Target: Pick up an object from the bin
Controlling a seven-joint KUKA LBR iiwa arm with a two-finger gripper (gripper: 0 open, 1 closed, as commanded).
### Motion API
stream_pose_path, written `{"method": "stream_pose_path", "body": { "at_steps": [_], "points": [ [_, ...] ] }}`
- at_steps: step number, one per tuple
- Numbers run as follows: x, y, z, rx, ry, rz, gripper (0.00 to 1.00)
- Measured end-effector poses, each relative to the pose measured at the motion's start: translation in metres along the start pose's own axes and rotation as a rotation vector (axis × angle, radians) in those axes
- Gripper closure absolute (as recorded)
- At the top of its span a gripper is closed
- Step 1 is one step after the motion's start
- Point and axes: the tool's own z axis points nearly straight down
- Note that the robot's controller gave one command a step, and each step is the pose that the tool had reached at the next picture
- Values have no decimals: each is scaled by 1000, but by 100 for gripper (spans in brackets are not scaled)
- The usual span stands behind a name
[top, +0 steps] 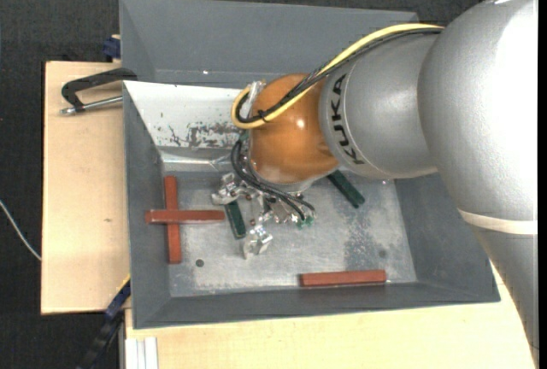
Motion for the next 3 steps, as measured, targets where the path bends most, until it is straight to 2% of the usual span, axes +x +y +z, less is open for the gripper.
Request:
{"method": "stream_pose_path", "body": {
  "at_steps": [1, 2, 3],
  "points": [
    [3, 0, -2, -2, 21, 1, 100],
    [3, 0, -2, -2, 19, 1, 100],
    [18, 37, -124, -2, 9, 52, 100]
  ]
}}
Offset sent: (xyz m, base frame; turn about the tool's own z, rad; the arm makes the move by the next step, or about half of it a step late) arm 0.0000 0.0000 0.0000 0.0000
